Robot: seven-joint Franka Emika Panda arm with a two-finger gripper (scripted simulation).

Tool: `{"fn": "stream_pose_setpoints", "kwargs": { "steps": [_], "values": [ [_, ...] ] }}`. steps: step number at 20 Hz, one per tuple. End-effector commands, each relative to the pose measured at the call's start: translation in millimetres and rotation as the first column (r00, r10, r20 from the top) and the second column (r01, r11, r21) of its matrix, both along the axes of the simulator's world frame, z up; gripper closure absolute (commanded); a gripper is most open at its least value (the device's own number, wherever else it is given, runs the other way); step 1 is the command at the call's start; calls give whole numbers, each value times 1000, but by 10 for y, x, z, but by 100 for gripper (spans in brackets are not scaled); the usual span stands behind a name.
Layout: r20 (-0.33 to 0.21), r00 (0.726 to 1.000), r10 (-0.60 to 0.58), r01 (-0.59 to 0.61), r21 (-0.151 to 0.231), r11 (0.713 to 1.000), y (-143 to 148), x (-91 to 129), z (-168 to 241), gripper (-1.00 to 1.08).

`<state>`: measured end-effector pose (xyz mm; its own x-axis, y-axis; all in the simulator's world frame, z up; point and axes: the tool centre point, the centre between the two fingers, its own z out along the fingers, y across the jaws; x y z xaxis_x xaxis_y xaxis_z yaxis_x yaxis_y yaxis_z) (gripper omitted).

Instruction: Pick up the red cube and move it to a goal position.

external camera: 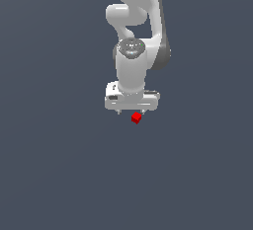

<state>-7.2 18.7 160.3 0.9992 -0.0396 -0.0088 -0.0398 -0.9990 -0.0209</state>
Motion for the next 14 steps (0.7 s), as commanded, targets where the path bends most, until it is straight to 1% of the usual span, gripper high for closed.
{"fn": "stream_pose_setpoints", "kwargs": {
  "steps": [1, 8, 11, 14],
  "values": [
    [0, 1000, -27, 27, -1, 1000, 7, -33, -64, -92],
    [1, 988, -151, 151, -6, 988, 46, -176, -346, -92],
    [2, 975, -223, 223, -9, 975, 76, -255, -511, -92],
    [3, 955, -296, 296, -12, 955, 113, -334, -684, -92]
  ]
}}
